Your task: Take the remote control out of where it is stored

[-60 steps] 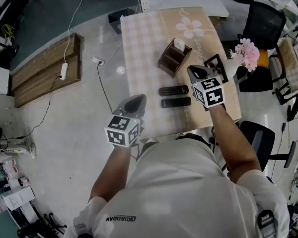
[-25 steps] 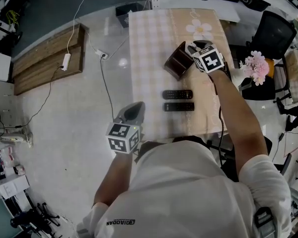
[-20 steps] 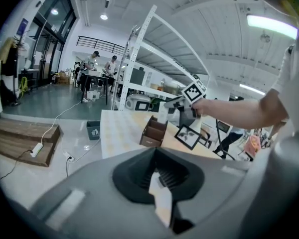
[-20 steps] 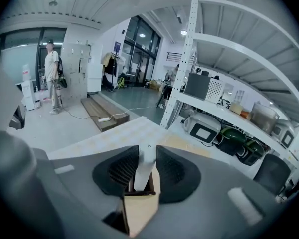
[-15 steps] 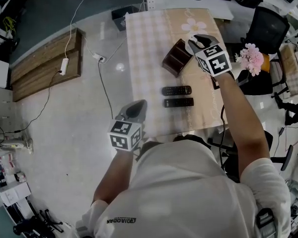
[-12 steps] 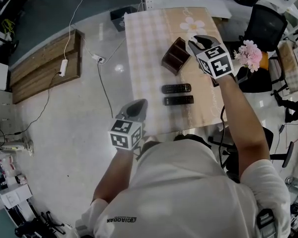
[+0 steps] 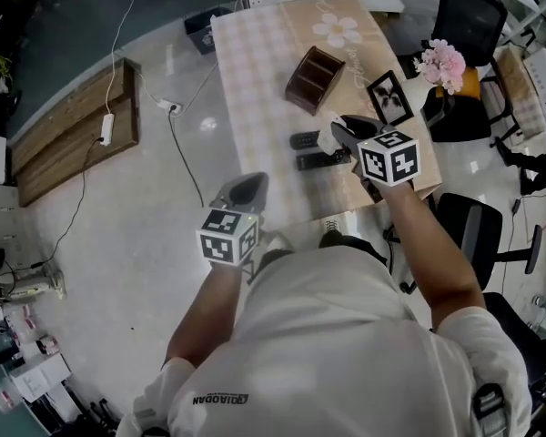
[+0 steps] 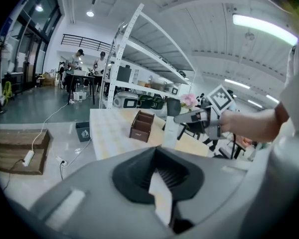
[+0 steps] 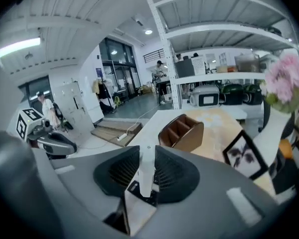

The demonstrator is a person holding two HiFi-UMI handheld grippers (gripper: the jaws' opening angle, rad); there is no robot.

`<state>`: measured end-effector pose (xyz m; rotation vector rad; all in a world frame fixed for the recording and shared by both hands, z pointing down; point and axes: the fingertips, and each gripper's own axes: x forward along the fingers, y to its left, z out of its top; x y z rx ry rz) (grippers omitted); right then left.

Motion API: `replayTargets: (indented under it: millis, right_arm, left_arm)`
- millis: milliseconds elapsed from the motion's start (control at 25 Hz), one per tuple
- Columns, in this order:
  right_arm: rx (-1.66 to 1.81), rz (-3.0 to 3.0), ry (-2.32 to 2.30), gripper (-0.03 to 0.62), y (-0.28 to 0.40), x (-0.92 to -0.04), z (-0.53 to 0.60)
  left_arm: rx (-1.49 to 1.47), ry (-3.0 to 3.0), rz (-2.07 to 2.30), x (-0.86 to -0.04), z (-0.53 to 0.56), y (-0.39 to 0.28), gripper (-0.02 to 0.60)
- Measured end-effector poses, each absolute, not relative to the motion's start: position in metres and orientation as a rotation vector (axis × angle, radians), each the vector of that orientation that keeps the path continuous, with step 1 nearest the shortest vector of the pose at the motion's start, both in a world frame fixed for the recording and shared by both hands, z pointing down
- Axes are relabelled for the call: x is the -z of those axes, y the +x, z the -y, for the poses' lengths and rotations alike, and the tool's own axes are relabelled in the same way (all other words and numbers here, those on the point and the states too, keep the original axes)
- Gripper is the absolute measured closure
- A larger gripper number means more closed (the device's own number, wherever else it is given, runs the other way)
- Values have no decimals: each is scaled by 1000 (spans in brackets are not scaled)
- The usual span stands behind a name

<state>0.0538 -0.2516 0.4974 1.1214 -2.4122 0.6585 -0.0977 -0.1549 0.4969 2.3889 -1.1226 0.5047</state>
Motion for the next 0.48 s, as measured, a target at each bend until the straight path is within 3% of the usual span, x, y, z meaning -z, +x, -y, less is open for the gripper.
replayTargets:
  millis: [480]
  right_arm:
    - [-1572, 2348, 1366, 493, 51, -587, 163]
  left_arm:
    - [-555, 2398, 1044, -508, 128, -100, 577]
